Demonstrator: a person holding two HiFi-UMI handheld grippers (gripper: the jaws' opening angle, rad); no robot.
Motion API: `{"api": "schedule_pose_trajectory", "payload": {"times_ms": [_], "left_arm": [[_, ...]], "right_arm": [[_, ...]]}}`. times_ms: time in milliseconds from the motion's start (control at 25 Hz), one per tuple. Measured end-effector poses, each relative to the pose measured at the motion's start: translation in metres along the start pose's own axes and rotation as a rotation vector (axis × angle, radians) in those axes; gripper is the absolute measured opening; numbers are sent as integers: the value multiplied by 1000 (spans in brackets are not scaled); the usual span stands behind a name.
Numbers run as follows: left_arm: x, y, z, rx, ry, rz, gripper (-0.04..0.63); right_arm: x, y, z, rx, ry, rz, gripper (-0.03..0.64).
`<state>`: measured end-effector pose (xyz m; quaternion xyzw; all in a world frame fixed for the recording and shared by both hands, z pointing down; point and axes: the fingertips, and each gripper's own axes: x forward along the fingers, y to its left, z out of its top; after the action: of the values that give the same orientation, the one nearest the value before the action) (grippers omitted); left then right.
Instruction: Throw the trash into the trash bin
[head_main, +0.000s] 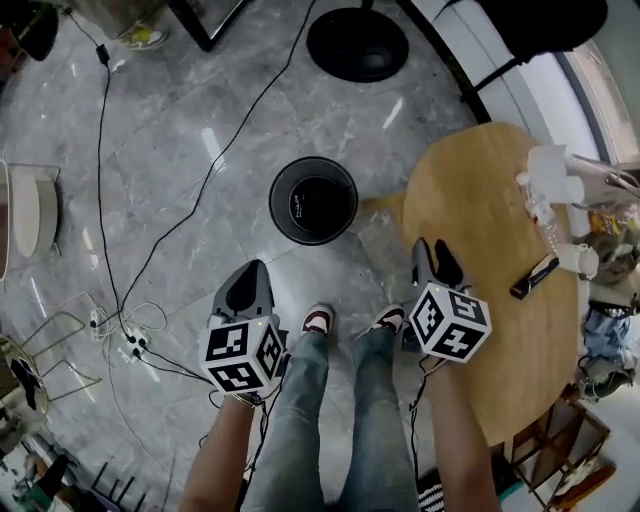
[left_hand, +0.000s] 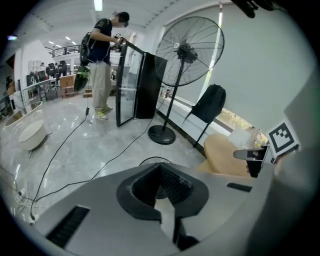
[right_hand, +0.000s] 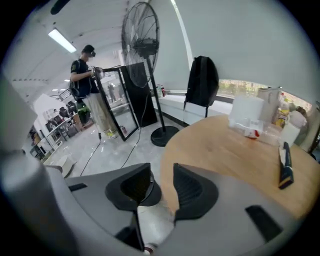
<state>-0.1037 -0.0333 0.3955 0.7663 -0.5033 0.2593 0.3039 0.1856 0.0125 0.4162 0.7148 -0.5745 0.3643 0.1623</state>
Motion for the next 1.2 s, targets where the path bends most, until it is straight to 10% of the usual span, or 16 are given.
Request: {"api": "schedule_pose_trajectory", "payload": {"times_ms": [600,1200], "left_arm": [[62,-197,20,251,61,-225,9],[100,-300,-4,371,144,-308,9]], "right_arm": [[-103,-241,-39,344,-37,-403,147],[-80,-306,-69,501,-3,-465,147]]}}
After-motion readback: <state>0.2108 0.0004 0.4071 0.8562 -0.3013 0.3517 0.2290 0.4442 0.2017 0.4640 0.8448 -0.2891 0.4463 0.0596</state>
